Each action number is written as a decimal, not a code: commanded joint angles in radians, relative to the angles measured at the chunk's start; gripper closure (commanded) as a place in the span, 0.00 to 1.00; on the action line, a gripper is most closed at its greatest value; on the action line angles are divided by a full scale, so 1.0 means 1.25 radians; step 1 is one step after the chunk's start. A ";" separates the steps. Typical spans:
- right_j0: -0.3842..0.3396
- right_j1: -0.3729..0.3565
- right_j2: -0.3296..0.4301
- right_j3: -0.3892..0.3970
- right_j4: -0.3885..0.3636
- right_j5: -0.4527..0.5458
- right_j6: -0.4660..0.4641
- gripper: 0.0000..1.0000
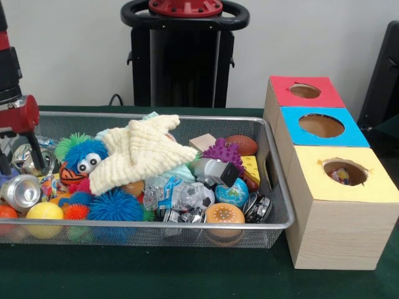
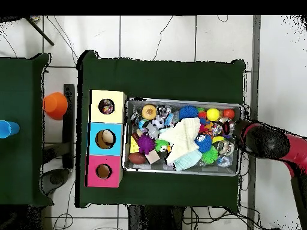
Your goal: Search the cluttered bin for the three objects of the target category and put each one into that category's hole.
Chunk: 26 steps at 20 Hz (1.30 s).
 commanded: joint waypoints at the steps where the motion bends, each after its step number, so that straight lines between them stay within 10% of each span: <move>1: 0.017 -0.002 -0.006 0.048 0.019 -0.053 -0.001 0.00; 26: 0.081 -0.013 -0.091 0.083 0.032 -0.134 0.096 0.00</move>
